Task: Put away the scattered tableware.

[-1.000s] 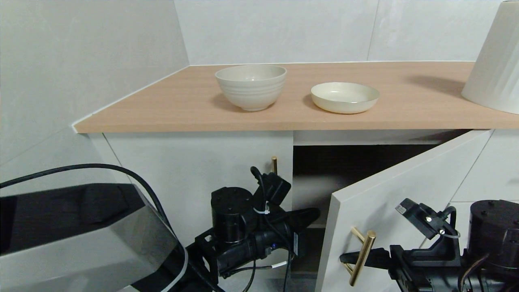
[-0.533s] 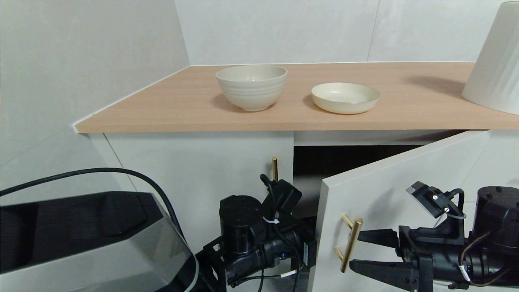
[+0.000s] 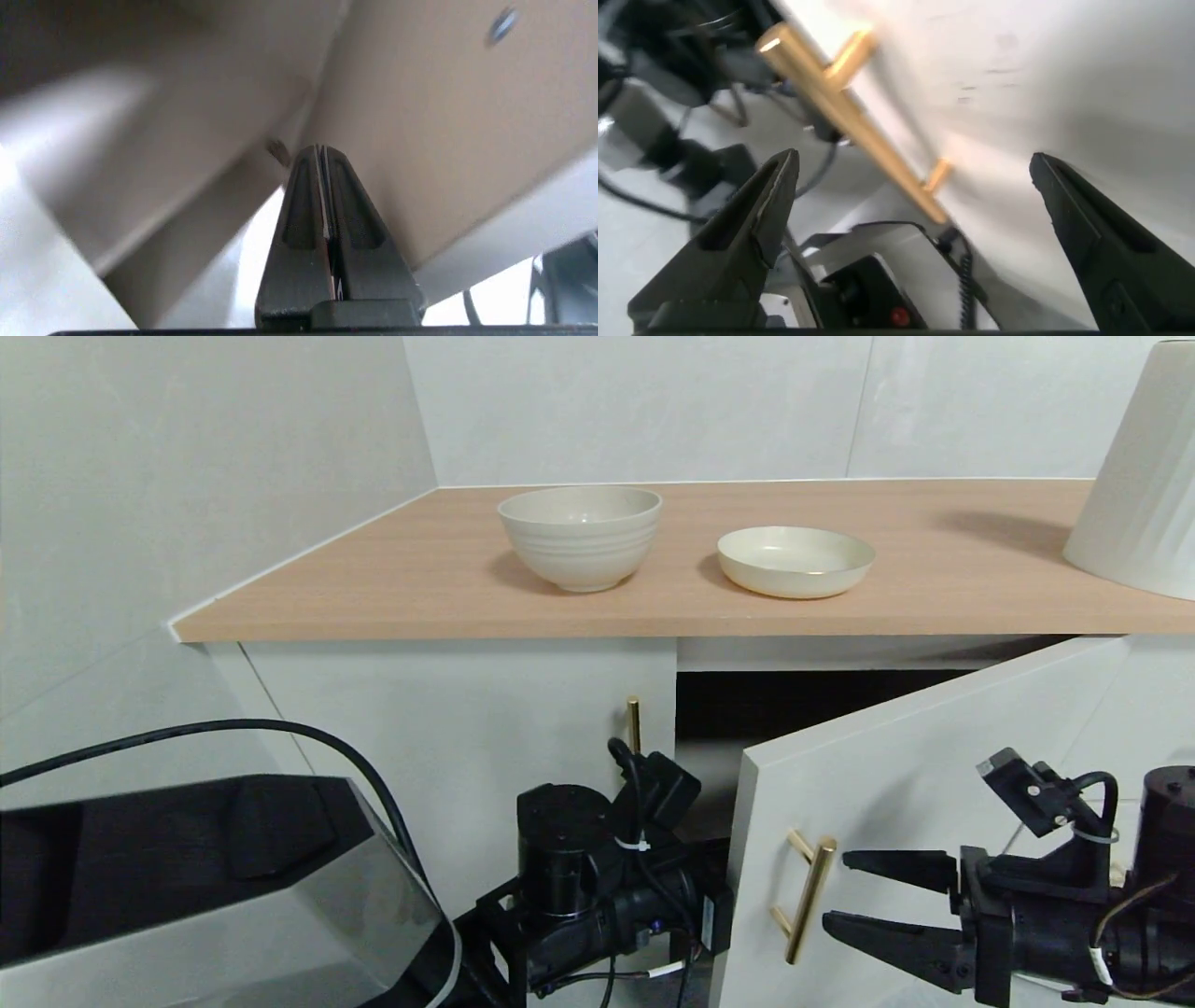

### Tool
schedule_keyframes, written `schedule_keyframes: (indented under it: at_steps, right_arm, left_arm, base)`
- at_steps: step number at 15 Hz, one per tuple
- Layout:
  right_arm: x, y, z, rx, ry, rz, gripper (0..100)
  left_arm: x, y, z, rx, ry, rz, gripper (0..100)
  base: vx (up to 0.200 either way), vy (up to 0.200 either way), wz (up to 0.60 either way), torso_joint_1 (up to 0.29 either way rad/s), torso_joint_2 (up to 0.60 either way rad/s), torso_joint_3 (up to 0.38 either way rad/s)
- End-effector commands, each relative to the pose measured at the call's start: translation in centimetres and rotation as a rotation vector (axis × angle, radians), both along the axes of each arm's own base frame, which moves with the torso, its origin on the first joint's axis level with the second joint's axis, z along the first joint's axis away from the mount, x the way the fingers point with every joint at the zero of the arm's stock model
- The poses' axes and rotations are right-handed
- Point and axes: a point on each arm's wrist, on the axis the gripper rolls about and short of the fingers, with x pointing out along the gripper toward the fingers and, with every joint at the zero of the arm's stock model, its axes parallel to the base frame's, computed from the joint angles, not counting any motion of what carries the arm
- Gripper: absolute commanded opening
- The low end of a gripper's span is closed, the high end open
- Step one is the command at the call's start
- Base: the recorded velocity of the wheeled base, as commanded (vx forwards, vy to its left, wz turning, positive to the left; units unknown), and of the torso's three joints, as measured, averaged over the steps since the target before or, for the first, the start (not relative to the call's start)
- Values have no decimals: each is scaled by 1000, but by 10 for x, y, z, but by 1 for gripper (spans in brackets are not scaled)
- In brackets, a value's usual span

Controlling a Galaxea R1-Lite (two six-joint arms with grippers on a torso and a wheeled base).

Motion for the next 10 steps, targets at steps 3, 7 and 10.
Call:
schedule_keyframes:
  at_steps: [3,7,10]
  right_arm:
    - [-18,-10,24,4,-114,-85,100]
    - [-37,-12,25,-113,-163,-153,100]
    - [-57,-24,36,-175,-211,-292,100]
  left_arm:
    - [-5,-3,5,3,3,-15,0]
    - [-5,-6,6,8,11,-22,0]
    - [-9,-8,9,9,12,-33,0]
  base:
    - [0,0,0,0,0,0]
    - [0,0,0,0,0,0]
    - [0,0,0,0,0,0]
